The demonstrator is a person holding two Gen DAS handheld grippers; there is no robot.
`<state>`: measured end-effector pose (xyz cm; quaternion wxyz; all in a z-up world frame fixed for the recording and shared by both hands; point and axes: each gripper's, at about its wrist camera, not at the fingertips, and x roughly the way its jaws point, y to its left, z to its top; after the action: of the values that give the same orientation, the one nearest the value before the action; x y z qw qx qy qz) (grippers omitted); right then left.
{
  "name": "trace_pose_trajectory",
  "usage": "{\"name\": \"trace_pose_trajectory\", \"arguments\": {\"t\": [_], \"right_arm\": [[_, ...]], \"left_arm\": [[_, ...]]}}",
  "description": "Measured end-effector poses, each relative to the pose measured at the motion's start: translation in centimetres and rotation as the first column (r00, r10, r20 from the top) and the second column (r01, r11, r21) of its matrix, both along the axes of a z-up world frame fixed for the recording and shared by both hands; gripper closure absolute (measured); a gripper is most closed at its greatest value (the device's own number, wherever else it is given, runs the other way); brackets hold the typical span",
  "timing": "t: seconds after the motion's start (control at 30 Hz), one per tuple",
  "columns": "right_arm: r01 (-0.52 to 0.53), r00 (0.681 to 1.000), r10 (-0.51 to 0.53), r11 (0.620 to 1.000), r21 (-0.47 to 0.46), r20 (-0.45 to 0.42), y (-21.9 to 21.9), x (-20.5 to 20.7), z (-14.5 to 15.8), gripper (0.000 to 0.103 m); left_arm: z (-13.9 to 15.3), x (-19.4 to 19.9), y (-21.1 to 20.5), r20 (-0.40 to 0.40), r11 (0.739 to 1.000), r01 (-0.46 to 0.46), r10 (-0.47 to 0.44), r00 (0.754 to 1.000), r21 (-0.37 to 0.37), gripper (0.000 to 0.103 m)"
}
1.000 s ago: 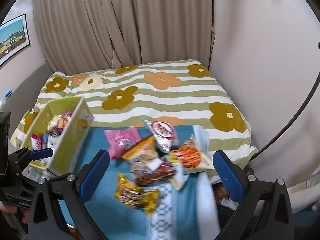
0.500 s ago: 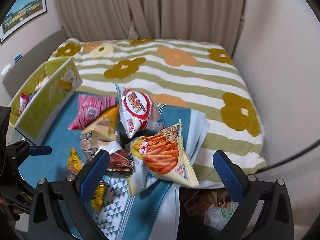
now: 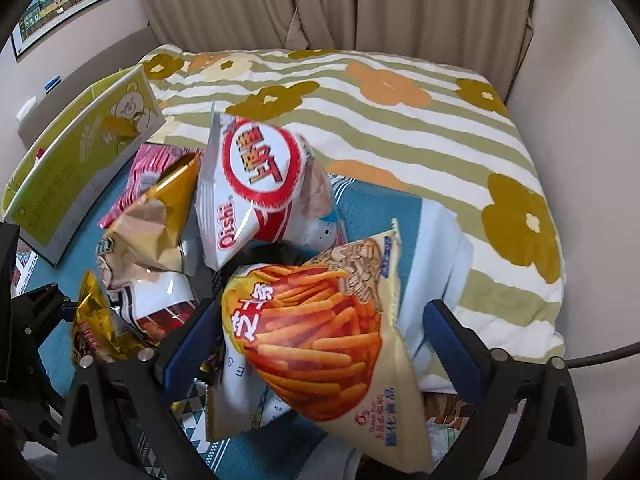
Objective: Organize snacks
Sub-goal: 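Grasp the gold Pillows bag with the left tool while the right tool grasps the orange fries bag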
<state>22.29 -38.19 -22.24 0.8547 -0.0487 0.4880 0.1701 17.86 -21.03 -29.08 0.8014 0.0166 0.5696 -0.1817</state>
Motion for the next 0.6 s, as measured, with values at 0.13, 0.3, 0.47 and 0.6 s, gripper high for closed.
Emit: {"name": "trace_pose_trajectory", "arguments": {"t": [0.13, 0.3, 0.47, 0.6], "right_arm": [[-0.009, 1.000, 0.010, 1.000, 0.030, -0.010, 0.0, 0.0, -0.5, 0.010], [-0.024, 1.000, 0.025, 0.999, 0.042, -0.015, 0.1, -0.2, -0.8, 0.020], [-0.043, 0.999, 0.043, 0.999, 0.016, -0.003, 0.7, -0.8, -0.6, 0.032], [-0.040, 0.999, 0.040, 0.999, -0.007, 0.011, 0.8, -1.3, -0.3, 0.036]], "left_arm": [[0.3, -0.1, -0.7, 0.023, 0.999, 0.034, -0.034, 0.999, 0.014, 0.033], [0.6, -0.2, -1.2, 0.018, 0.999, 0.054, -0.054, 0.998, -0.001, 0.048], [0.8, -0.5, -1.1, 0.019, 0.999, 0.050, -0.050, 0.999, 0.002, 0.053], [1.1, -1.0, -1.2, 0.028, 0.998, 0.057, -0.057, 0.998, 0.017, 0.054]]}}
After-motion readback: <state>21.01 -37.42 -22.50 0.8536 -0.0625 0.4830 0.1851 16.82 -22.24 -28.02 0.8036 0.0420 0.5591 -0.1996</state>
